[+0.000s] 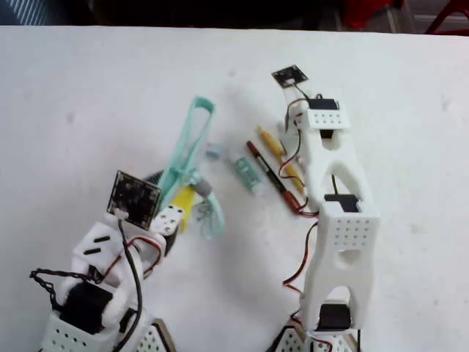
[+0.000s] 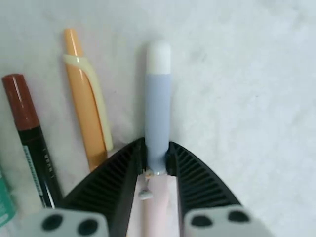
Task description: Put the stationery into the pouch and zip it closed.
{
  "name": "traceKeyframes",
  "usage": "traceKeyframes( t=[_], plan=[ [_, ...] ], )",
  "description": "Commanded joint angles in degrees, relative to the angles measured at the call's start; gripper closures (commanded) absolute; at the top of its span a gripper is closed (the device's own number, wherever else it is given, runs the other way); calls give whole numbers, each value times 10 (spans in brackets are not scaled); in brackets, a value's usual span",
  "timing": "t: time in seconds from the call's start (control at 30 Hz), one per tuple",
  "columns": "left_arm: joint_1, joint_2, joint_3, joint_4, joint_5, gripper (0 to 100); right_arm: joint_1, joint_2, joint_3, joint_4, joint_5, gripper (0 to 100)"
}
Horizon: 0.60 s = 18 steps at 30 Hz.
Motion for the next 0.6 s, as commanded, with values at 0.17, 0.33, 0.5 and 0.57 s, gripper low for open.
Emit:
traceKeyframes(
  t=[0.17, 0.33, 0.5, 0.57],
  plan=[
    [-9, -3, 1, 12, -1, 812, -3, 3, -6, -6, 5, 981],
    [-28, -3, 1, 12, -1, 812, 12, -2, -8, -7, -19, 981],
    [-28, -3, 1, 13, -1, 811, 35, -16, -5, -20, -75, 981],
    [-28, -3, 1, 18, -1, 812, 44, -20, -4, -25, -91, 981]
  ],
)
